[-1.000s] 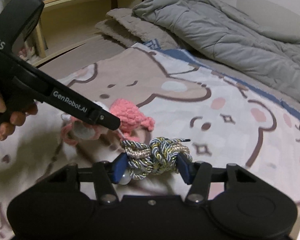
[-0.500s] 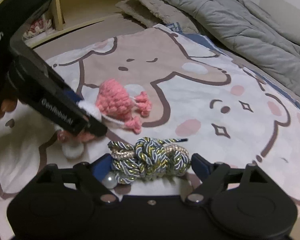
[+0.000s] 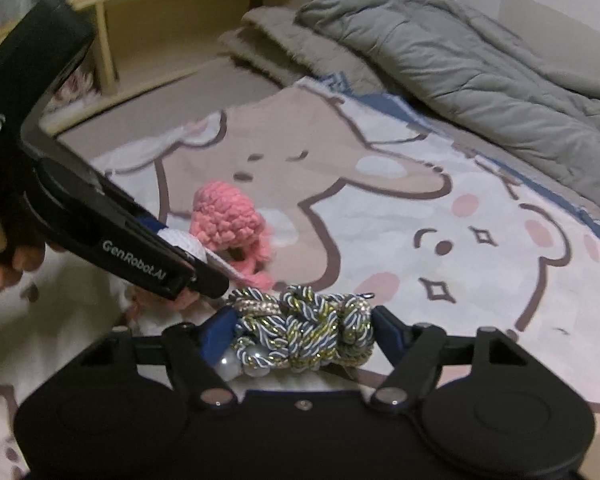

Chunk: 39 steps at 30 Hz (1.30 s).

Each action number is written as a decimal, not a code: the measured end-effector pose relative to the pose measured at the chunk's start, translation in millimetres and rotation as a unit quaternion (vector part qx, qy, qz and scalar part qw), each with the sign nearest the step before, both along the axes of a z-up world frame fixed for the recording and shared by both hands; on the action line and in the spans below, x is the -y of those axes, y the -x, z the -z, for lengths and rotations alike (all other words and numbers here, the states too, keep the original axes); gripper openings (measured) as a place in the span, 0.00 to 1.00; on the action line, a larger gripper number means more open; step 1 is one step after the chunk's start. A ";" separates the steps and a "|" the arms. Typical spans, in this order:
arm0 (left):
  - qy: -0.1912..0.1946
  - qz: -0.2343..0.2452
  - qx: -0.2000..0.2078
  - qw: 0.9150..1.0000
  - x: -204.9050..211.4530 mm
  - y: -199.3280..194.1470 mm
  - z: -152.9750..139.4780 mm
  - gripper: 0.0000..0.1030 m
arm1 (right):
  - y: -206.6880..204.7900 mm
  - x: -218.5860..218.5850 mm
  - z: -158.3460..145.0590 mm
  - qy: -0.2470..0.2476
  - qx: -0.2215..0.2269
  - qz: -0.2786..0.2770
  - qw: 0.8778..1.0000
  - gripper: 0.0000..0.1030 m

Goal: Organize objects
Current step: 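Carry the pink doll in the left tool while the right tool carries the braided cord to the box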

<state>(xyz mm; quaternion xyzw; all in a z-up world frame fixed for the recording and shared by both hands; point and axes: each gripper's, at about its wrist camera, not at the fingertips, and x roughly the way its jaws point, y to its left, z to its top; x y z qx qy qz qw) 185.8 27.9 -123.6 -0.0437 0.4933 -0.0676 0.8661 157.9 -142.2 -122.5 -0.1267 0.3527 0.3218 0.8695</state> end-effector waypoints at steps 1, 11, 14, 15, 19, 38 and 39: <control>0.003 -0.002 0.009 1.000 -0.4 2.7 -6.5 0.42 | 2.0 1.2 -5.0 -0.002 0.003 0.005 1.000 0.72; 0.009 -0.003 0.087 0.996 9.2 38.1 -65.7 0.42 | 27.0 14.8 -58.9 -0.038 0.025 0.075 0.996 0.72; 0.011 -0.002 0.101 0.995 11.8 47.7 -78.9 0.42 | 35.0 21.3 -73.9 -0.045 0.033 0.096 0.994 0.72; 0.011 -0.003 0.107 0.994 11.9 51.3 -82.6 0.42 | 37.9 24.1 -78.9 -0.046 0.036 0.103 0.993 0.72; 0.013 -0.005 0.125 0.992 16.0 64.3 -96.0 0.42 | 48.4 37.6 -97.7 -0.046 0.047 0.145 0.987 0.72; 0.023 0.068 0.153 0.986 93.8 102.9 -125.3 0.43 | 124.1 135.8 -148.8 -0.070 0.085 0.290 0.951 0.73; 0.023 0.072 0.153 0.985 99.0 103.8 -125.2 0.43 | 126.4 140.8 -148.9 -0.069 0.086 0.293 0.950 0.73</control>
